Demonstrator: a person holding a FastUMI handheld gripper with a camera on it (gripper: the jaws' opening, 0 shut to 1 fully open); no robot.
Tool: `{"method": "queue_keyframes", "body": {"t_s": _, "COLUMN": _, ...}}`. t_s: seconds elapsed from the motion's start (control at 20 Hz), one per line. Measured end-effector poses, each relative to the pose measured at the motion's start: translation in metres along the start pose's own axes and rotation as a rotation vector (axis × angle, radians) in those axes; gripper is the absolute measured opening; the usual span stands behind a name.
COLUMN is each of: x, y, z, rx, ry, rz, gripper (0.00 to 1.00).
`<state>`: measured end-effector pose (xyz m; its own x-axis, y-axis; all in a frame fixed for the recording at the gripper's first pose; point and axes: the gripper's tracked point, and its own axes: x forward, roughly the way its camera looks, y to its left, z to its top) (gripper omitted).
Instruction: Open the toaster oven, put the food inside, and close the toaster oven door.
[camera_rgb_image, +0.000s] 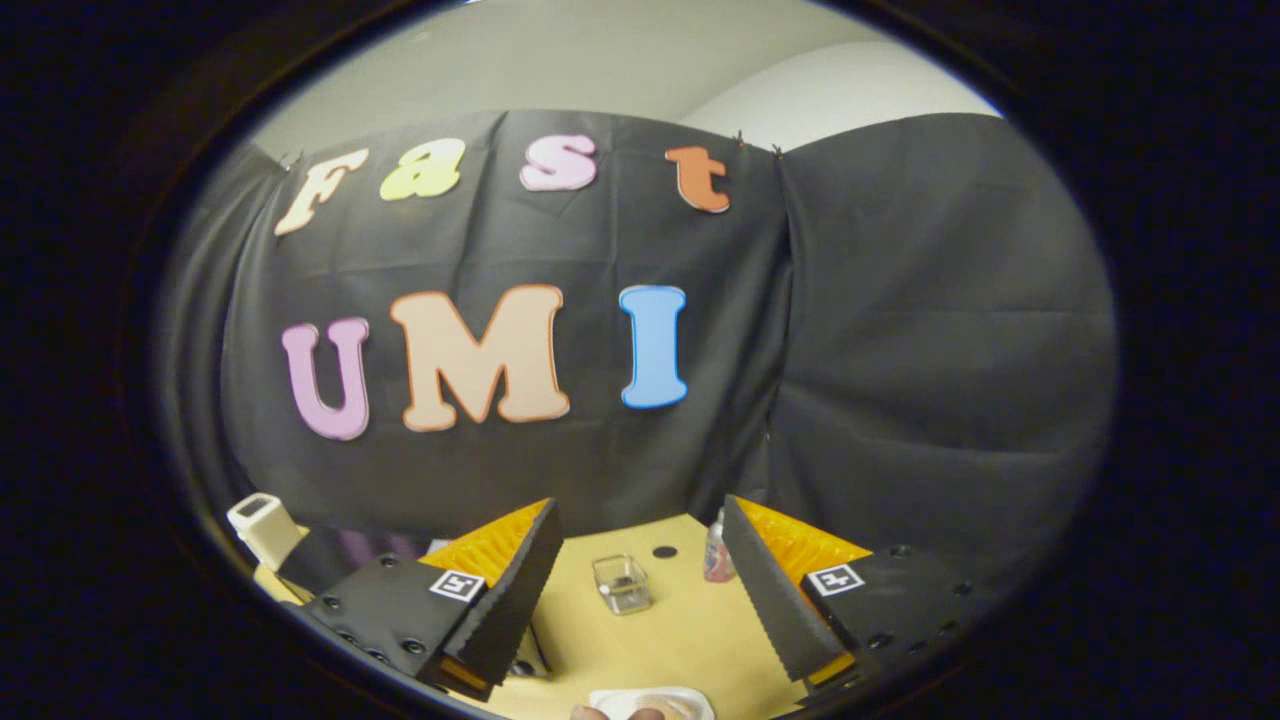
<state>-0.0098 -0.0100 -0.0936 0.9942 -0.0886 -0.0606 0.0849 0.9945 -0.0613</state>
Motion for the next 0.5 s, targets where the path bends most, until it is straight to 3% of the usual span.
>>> {"method": "queue_keyframes", "body": {"t_s": 0.5, "x": -0.023, "y": 0.186, "z": -0.071, "rx": 0.008, "ry": 0.086, "rz": 0.292, "gripper": 0.99}}
